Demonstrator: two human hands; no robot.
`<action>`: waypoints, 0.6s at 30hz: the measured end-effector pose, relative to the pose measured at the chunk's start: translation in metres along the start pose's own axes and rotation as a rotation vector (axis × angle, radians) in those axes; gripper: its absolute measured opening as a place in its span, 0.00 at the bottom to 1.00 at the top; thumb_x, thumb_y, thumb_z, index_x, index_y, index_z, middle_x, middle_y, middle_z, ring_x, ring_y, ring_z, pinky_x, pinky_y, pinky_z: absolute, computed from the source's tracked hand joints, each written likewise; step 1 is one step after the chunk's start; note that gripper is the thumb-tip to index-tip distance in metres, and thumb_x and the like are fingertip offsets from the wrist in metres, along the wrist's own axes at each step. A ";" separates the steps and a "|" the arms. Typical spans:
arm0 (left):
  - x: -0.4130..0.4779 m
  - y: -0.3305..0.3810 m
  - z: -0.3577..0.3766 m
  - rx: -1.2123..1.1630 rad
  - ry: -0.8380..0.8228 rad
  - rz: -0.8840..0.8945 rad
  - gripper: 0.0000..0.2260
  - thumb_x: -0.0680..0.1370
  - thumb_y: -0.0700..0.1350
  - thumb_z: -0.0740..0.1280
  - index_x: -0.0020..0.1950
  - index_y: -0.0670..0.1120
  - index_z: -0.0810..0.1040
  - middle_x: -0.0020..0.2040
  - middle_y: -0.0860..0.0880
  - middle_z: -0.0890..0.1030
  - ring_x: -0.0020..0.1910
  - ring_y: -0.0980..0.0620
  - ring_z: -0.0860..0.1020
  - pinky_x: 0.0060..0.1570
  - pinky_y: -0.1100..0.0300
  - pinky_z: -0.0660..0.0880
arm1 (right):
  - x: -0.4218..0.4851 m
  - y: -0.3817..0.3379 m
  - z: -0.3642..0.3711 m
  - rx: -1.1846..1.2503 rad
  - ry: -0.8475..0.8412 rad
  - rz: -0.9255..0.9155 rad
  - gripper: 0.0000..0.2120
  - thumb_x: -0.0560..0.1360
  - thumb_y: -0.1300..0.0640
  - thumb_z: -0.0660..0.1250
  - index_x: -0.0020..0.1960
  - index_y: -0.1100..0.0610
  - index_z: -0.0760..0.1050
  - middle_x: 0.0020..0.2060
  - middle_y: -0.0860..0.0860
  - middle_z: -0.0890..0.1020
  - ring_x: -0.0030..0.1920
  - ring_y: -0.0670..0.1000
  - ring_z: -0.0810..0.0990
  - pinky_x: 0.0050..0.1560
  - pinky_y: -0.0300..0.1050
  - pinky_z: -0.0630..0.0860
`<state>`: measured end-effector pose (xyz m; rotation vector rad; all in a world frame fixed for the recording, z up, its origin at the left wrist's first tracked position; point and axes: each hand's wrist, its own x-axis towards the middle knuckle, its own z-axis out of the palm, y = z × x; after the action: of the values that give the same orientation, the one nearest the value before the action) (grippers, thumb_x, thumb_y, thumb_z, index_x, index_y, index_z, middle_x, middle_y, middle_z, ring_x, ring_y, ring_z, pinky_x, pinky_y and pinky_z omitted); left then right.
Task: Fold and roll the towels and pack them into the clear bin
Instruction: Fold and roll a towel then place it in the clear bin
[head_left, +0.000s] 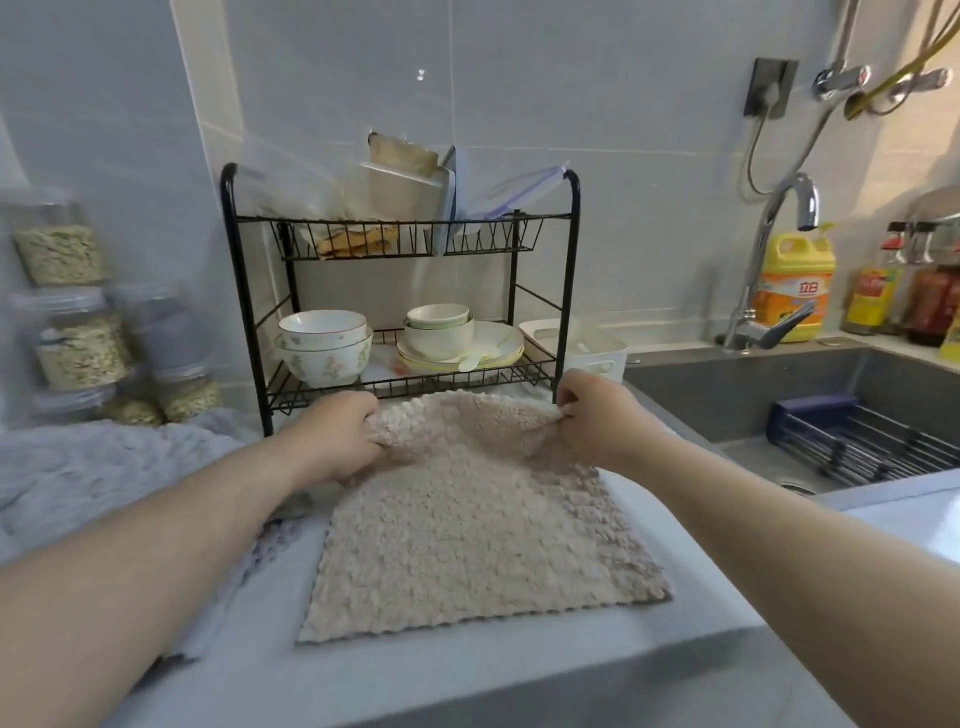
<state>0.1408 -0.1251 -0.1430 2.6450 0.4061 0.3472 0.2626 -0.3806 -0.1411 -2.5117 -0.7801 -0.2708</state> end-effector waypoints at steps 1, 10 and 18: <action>-0.015 0.003 -0.003 -0.010 0.019 0.024 0.09 0.69 0.47 0.73 0.37 0.46 0.74 0.32 0.47 0.80 0.30 0.47 0.80 0.27 0.57 0.75 | -0.014 -0.003 -0.009 0.037 0.007 -0.003 0.08 0.70 0.65 0.63 0.48 0.56 0.72 0.40 0.50 0.76 0.39 0.54 0.76 0.34 0.46 0.74; -0.128 0.006 0.004 0.149 -0.159 0.097 0.09 0.70 0.39 0.62 0.35 0.51 0.64 0.37 0.53 0.72 0.38 0.53 0.71 0.35 0.59 0.64 | -0.130 0.012 -0.028 0.071 -0.086 0.087 0.07 0.72 0.63 0.59 0.46 0.55 0.71 0.41 0.50 0.78 0.40 0.52 0.77 0.35 0.45 0.72; -0.150 0.018 -0.001 0.306 -0.102 0.128 0.14 0.71 0.58 0.59 0.35 0.48 0.68 0.40 0.55 0.73 0.35 0.55 0.70 0.37 0.57 0.69 | -0.144 0.010 -0.028 0.098 -0.146 0.129 0.05 0.72 0.54 0.63 0.45 0.53 0.76 0.44 0.46 0.71 0.43 0.49 0.74 0.41 0.39 0.68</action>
<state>0.0060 -0.1901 -0.1602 2.9808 0.2763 0.2015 0.1494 -0.4704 -0.1674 -2.4963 -0.6664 -0.0049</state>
